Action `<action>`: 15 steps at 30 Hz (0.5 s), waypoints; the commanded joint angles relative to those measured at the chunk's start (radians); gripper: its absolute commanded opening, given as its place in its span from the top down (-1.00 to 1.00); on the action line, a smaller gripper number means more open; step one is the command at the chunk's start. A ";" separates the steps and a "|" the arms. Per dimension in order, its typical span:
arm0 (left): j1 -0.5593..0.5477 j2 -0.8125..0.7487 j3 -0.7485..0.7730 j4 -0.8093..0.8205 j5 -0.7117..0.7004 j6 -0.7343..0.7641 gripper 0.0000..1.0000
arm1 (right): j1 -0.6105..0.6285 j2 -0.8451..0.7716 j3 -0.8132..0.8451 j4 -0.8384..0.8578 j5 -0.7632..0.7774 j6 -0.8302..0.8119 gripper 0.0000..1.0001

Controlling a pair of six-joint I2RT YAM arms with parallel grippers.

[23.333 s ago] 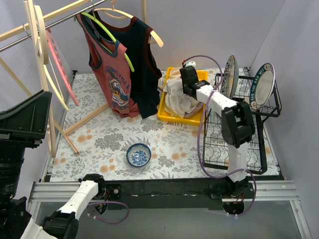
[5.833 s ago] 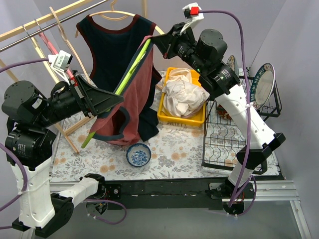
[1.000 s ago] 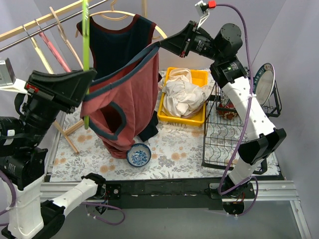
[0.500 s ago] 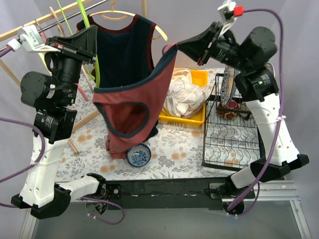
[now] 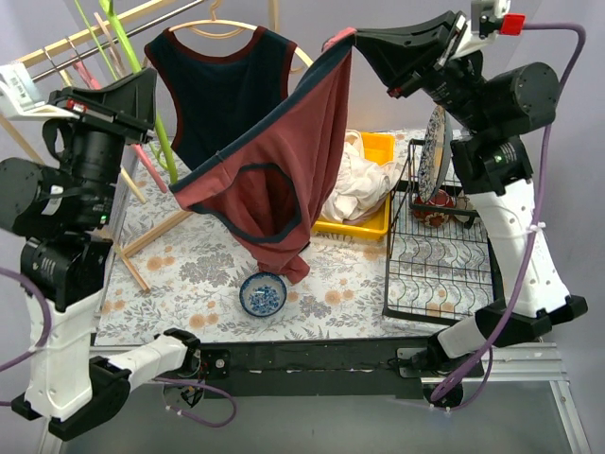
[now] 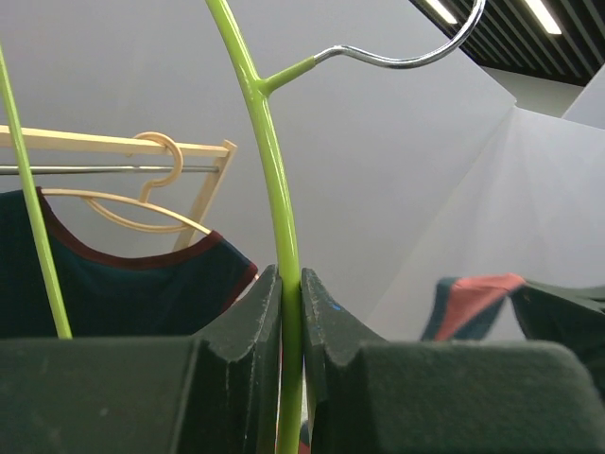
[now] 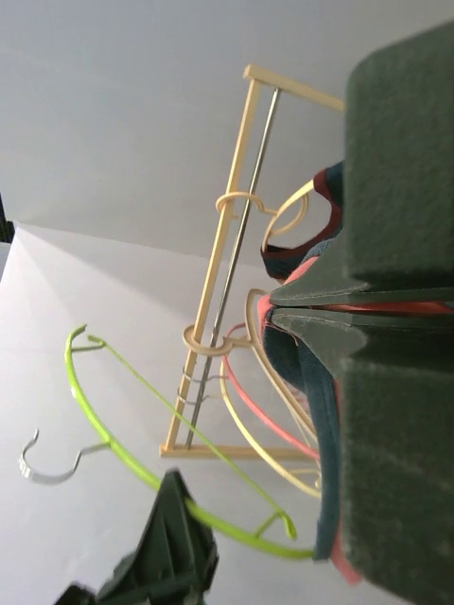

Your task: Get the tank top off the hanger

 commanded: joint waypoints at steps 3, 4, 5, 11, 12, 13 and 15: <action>-0.002 -0.038 0.060 -0.149 0.121 -0.041 1.00 | -0.007 0.090 0.118 0.089 0.132 -0.162 0.97; -0.002 -0.051 0.043 -0.100 0.128 -0.052 1.00 | -0.007 0.093 0.104 0.075 0.124 -0.168 0.97; -0.002 -0.065 -0.019 -0.061 0.124 -0.066 1.00 | -0.007 0.081 0.083 0.081 0.101 -0.162 0.97; -0.002 -0.114 -0.225 0.325 0.021 -0.072 1.00 | -0.007 -0.050 -0.228 0.279 -0.107 -0.036 0.97; -0.002 -0.099 -0.201 0.341 0.007 -0.083 1.00 | -0.008 -0.068 -0.259 0.274 -0.100 -0.051 0.97; -0.002 -0.056 -0.176 0.342 0.003 -0.102 1.00 | -0.008 -0.105 -0.317 0.262 -0.077 -0.102 0.97; -0.002 -0.017 -0.114 0.327 -0.008 -0.153 1.00 | -0.007 -0.132 -0.348 0.199 -0.005 -0.172 0.97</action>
